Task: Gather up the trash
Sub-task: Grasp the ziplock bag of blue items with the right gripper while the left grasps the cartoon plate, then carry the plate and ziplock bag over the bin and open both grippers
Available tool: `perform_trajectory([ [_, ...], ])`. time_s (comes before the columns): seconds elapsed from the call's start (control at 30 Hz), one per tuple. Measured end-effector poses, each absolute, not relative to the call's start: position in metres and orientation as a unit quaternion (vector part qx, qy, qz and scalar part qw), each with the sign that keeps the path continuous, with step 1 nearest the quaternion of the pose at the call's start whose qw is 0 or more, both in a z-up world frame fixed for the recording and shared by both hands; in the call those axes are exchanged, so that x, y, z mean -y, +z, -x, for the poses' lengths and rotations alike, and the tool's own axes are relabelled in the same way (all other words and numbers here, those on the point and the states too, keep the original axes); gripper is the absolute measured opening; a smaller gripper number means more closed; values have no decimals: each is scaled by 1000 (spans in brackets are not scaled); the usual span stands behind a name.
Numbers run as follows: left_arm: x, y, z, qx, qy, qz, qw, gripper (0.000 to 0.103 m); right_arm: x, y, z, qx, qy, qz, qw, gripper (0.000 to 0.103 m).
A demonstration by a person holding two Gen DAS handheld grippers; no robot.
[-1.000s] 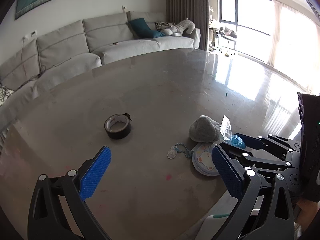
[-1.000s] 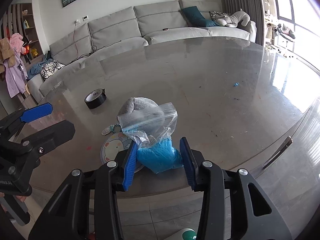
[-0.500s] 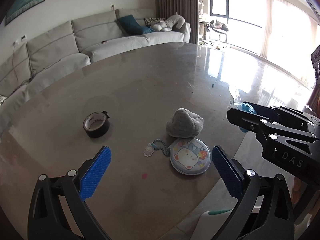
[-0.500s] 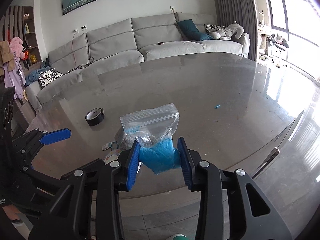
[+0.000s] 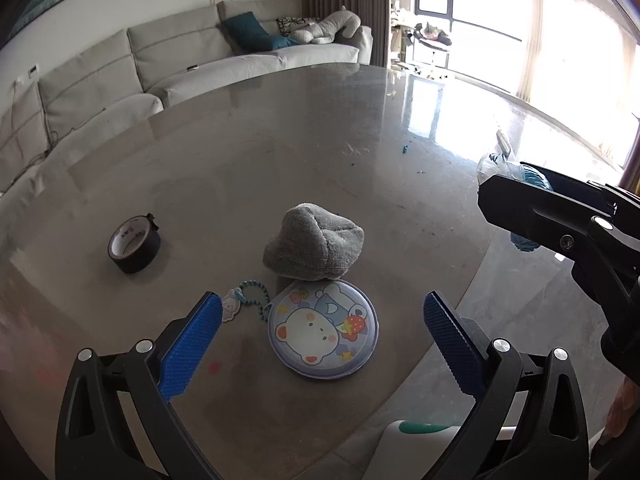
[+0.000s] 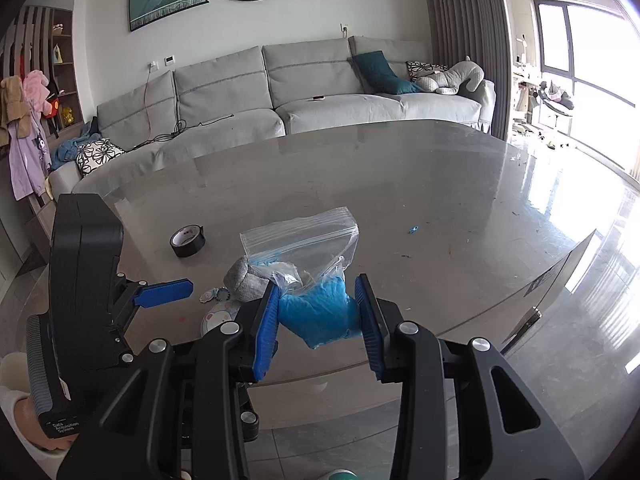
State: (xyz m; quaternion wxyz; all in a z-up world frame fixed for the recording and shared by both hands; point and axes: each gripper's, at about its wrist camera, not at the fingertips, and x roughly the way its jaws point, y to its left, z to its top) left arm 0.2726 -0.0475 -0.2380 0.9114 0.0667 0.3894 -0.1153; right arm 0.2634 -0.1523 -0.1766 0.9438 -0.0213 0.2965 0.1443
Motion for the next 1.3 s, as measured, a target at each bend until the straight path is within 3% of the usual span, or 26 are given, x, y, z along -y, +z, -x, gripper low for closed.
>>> perform_trajectory([
  [0.43, 46, -256, -274, -409, -100, -52, 906, 95, 147, -180, -267, -301, 144, 20, 943, 38],
  [0.53, 44, -252, -272, -397, -103, -51, 910, 64, 145, -180, -268, -302, 143, 19, 942, 38],
  [0.6, 45, -250, -272, -400, -109, -51, 908, 57, 145, -180, -269, -301, 143, 18, 943, 38],
  [1.3, 6, -160, -222, -319, -86, -47, 943, 55, 130, -157, -236, -276, 156, 30, 948, 38],
])
